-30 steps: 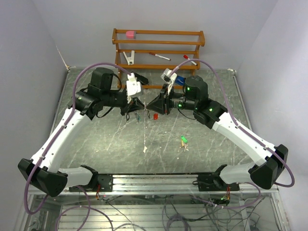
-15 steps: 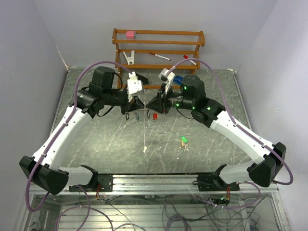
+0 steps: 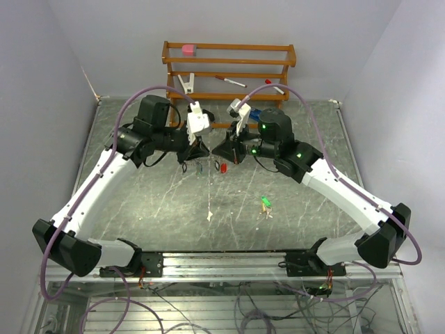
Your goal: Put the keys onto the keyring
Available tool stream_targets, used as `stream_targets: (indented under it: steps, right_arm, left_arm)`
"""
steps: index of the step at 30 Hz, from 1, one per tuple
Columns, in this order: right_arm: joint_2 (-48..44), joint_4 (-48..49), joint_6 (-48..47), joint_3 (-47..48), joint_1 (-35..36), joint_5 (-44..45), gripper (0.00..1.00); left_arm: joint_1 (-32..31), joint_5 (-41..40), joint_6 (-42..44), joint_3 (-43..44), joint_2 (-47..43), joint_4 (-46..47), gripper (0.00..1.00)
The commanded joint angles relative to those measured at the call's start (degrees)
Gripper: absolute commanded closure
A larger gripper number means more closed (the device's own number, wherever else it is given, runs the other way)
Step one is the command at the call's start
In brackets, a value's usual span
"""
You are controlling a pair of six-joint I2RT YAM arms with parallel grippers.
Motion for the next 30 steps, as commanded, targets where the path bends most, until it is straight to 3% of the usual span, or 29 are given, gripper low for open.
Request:
stream_targets:
  steps: [1,11,30]
  right_arm:
    - [0.7,-3.8,0.7,2.1,0.5,0.7,1.0]
    - [0.7,-3.8,3.8,1.2,0.8,-0.3,1.0]
    - [0.0,-1.6,6.0,-1.1,1.0,-0.4,0.87]
  left_arm:
    - [-0.3,-4.5,-1.6,2.5,-0.2,6.0,0.93]
    - [-0.3,-8.4,-3.2,2.3,0.0,8.2,0.93]
    - [-0.3,-7.7,-4.0,3.0,-0.2,8.8,0.93]
